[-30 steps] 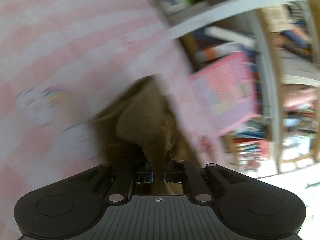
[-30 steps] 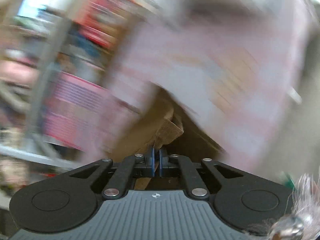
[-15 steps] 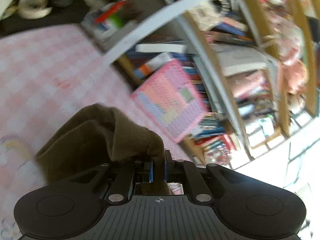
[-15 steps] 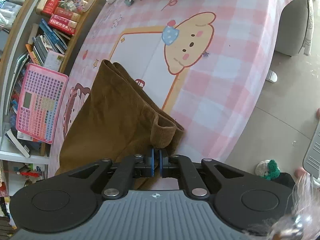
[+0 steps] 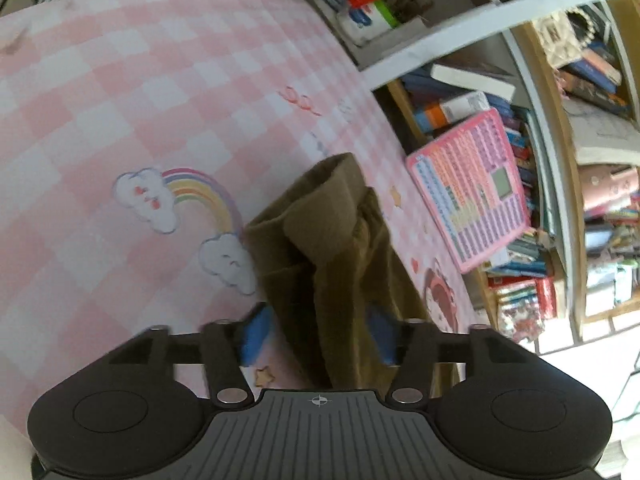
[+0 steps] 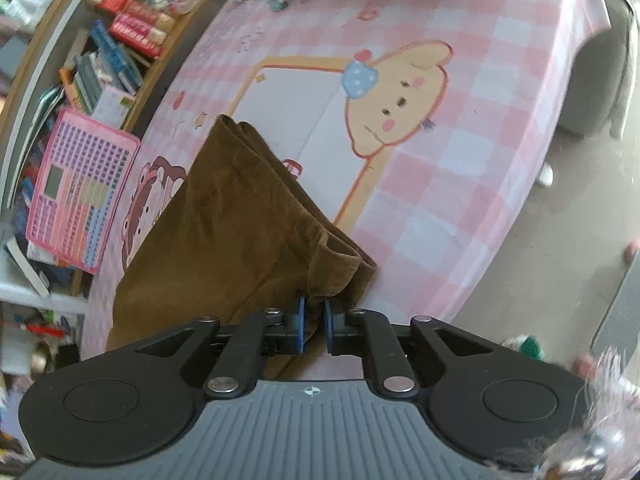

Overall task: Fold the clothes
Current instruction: 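Hold the folded end with the left gripper while the right gripper releases and withdraws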

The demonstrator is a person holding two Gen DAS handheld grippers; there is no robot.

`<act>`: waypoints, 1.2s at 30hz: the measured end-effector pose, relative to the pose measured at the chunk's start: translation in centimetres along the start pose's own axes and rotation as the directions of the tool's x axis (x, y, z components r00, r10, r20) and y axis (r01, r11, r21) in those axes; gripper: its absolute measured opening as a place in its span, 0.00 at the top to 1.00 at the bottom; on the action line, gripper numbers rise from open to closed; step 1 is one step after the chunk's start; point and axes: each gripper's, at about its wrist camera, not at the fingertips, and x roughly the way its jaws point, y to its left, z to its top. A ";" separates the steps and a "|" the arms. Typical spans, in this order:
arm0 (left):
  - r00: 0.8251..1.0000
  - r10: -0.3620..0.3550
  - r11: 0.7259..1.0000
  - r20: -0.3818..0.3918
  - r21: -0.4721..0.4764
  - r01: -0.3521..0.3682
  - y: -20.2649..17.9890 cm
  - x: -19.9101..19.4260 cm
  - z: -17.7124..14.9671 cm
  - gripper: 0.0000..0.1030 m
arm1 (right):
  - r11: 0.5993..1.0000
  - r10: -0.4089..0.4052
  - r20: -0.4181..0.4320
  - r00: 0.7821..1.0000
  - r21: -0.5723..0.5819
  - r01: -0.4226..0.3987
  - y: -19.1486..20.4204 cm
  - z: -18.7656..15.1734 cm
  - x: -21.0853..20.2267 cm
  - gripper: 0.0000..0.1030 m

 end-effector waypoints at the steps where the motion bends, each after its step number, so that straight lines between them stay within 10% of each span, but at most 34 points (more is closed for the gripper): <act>1: 1.000 0.012 1.000 0.001 -0.006 -0.012 0.3 0.1 0.0 0.44 | 0.999 -0.014 0.008 1.000 -0.034 0.014 0.4 -0.1 -0.1 0.89; 7: 0.998 0.054 0.997 0.039 -0.052 -0.052 0.2 1.2 0.5 0.46 | 0.955 -0.087 0.105 0.991 -0.274 0.113 2.7 -1.5 -0.6 0.89; 14: 0.995 0.065 0.991 0.069 -0.121 -0.056 0.1 1.9 -0.1 0.87 | 0.935 -0.120 0.094 0.988 -0.325 0.144 2.5 -1.7 0.7 0.88; 22: 0.970 -0.129 0.966 0.205 0.248 0.076 -5.2 -6.5 -2.3 0.88 | 0.919 -0.092 0.072 0.993 -0.378 0.113 4.2 -0.4 2.2 0.88; 27: 0.990 0.090 0.996 0.111 -0.016 -0.089 1.5 -4.3 -2.0 0.88 | 0.912 -0.077 0.050 0.996 -0.400 0.090 5.1 -0.2 2.8 0.88; 33: 0.990 0.075 0.996 0.120 -0.062 -0.068 3.0 -3.5 -2.8 0.76 | 0.912 -0.075 -0.022 0.997 -0.407 0.059 5.6 0.4 1.7 0.46; 36: 0.992 0.053 0.994 0.118 -0.099 -0.041 3.4 -2.7 -2.8 0.67 | 0.886 -0.092 -0.032 0.995 -0.460 0.067 6.4 -0.3 0.4 0.46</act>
